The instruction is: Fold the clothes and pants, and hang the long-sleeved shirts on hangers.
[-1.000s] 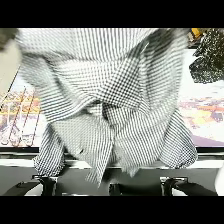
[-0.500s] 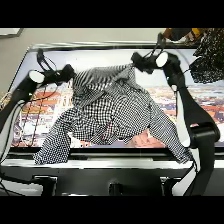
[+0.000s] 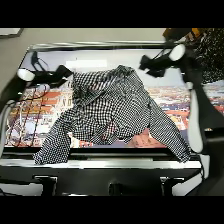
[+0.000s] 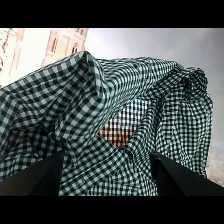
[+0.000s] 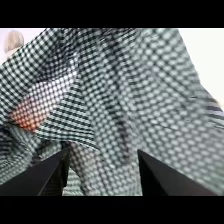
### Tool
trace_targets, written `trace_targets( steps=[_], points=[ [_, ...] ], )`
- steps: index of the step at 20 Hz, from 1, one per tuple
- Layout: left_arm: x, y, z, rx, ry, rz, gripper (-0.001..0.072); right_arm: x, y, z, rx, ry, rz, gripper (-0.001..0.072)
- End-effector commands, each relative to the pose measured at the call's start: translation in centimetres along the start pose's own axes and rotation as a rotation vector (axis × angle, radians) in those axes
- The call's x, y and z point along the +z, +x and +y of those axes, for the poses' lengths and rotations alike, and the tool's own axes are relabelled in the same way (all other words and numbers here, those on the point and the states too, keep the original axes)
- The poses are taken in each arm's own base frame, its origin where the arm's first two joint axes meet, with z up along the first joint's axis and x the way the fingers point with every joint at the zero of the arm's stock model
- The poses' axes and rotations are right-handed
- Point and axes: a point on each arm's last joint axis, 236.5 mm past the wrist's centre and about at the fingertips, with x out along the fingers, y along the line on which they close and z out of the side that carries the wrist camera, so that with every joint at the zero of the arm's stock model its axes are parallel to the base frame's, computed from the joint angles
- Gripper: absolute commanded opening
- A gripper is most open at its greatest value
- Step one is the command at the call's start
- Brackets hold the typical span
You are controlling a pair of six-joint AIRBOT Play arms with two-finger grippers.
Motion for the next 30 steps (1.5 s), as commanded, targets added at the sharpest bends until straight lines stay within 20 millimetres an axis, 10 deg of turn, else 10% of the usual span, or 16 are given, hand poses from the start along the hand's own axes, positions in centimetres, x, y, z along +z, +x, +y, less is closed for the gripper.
trace_targets(
  steps=[1, 4, 8, 15, 22, 30],
  points=[
    [0.5, -6.3, 1.0, 0.037, 0.008, 0.04, 0.0617, 0.7, -9.7, -5.3, -0.159, -0.089, -0.014, 0.0502],
    [0.1, -10.4, 2.8, 0.097, 0.019, 0.056, 0.0617, 0.0, -16.3, -9.9, -0.25, -0.08, -0.001, 0.0502],
    [-4.9, -12.5, 5.4, 0.133, -0.039, 0.101, 0.0617, -3.9, -18.1, -13.5, -0.233, 0.049, 0.047, 0.0501],
    [-17.7, -11.1, 6.6, 0.13, -0.072, 0.333, 0.0617, -18.7, -11.2, -13.7, -0.055, 0.303, 0.196, 0.055],
    [-24.1, -9.0, 3.5, 0.085, 0.038, 0.452, 0.0617, -29.6, -6.2, -9.6, 0.071, 0.332, 0.383, 0.0547],
    [-28.1, -8.0, 1.3, 0.061, 0.167, 0.519, 0.0616, -32.6, -1.6, -5.6, -0.014, 0.259, 0.299, 0.0545]
  ],
)
